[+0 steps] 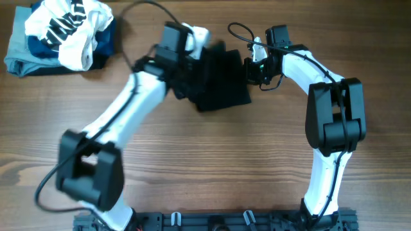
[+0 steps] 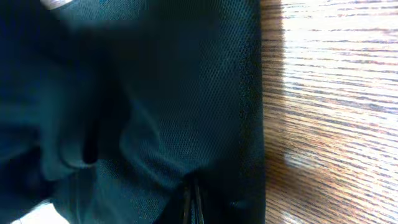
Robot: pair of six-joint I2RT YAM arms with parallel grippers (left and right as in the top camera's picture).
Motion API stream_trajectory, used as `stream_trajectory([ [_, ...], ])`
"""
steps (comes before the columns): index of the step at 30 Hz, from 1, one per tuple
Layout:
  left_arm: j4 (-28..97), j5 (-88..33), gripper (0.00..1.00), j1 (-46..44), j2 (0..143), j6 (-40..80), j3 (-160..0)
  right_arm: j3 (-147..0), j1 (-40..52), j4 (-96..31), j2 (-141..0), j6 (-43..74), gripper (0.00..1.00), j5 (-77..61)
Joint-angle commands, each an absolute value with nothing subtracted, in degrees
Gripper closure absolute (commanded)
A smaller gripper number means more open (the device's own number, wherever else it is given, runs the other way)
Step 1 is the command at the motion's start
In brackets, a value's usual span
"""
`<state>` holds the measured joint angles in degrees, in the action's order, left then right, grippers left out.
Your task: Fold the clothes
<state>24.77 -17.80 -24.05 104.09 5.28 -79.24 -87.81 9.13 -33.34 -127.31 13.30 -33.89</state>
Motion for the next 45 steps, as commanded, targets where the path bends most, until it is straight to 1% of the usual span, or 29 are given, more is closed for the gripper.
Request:
stream_trajectory([
  [1,21.58,-17.72,0.96,-28.29,109.47,8.95,-79.94,-87.39,9.58,-33.21,-130.52,14.13,0.96,-33.06],
  [4,18.41,-17.72,0.96,-30.37,111.92,10.96,-79.94,-87.42,9.56,-32.32,-130.50,14.72,0.96,-33.36],
  [7,15.97,-17.72,0.96,-31.88,113.32,12.56,-79.94,-87.50,8.78,-29.21,-129.03,15.73,0.96,-37.08],
  [9,15.35,-17.67,0.96,-32.60,113.65,12.95,-79.94,-88.27,7.03,-27.14,-126.08,18.83,0.96,-38.48],
  [15,13.82,-17.69,0.96,-32.80,113.67,14.31,-79.94,-89.69,-2.68,-21.39,-111.09,24.14,0.96,-42.70],
  [16,12.69,-17.72,0.93,-32.80,113.71,14.94,-79.94,-89.69,-4.91,-21.45,-107.92,24.14,0.96,-42.72],
  [17,12.01,-17.72,0.81,-32.80,113.71,15.49,-79.94,-89.69,-6.07,-21.74,-106.34,24.12,0.96,-42.72],
  [18,10.96,-17.72,0.55,-32.93,113.71,15.51,-79.94,-89.69,-7.14,-22.04,-104.95,24.05,0.96,-42.76],
  [19,10.15,-17.72,0.13,-33.10,113.71,15.51,-79.94,-89.69,-8.05,-22.46,-103.79,23.97,0.96,-42.74],
  [20,8.86,-17.72,0.00,-33.30,113.71,15.51,-79.94,-89.69,-8.67,-22.83,-103.09,23.86,0.96,-42.72],
  [23,4.64,-18.00,0.00,-33.80,113.69,16.51,-79.99,-89.67,-10.13,-24.67,-101.51,22.44,0.96,-42.72],
  [25,3.99,-18.33,0.00,-33.52,113.67,19.03,-81.17,-89.67,-10.22,-26.52,-101.45,21.04,0.96,-42.59],
  [27,6.55,-19.97,0.00,-32.25,113.12,19.99,-84.05,-89.52,-10.20,-28.38,-101.47,20.25,0.95,-41.36],
  [30,14.06,-20.51,0.00,-29.47,111.37,19.94,-89.93,-89.52,-10.15,-30.89,-101.49,18.85,0.94,-40.27],
  [32,20.08,-20.51,0.00,-26.74,109.58,19.94,-94.39,-89.52,-10.02,-33.61,-101.73,16.43,0.91,-40.23],
  [34,25.80,-20.51,0.00,-23.51,107.72,19.97,-98.32,-89.08,-9.17,-36.42,-101.89,13.26,0.86,-39.64],
  [36,31.55,-20.49,0.00,-19.25,105.49,19.97,-101.62,-88.47,-7.14,-39.22,-101.91,8.82,0.77,-38.70],
  [38,35.64,-20.51,0.00,-14.90,103.39,19.97,-102.72,-88.47,-4.12,-41.12,-102.06,4.75,0.60,-35.75],
  [39,37.23,-20.49,0.00,-13.08,102.67,19.94,-102.72,-88.47,-2.33,-41.47,-102.10,3.25,0.50,-33.58],
  [42,42.39,-20.51,0.00,-8.54,102.08,19.94,-102.72,-88.47,3.97,-41.19,-102.91,0.97,0.24,-25.32],
  [43,44.62,-20.49,0.00,-7.20,102.10,19.73,-102.72,-88.49,6.42,-40.97,-103.77,0.80,0.13,-21.63],
  [44,46.35,-20.23,0.00,-6.44,102.26,19.70,-102.69,-88.49,8.16,-40.93,-104.47,0.01,0.06,-19.79],
  [45,48.10,-19.84,0.00,-5.87,102.37,19.11,-102.65,-88.49,9.93,-40.93,-105.58,-0.64,0.02,-18.33],
])
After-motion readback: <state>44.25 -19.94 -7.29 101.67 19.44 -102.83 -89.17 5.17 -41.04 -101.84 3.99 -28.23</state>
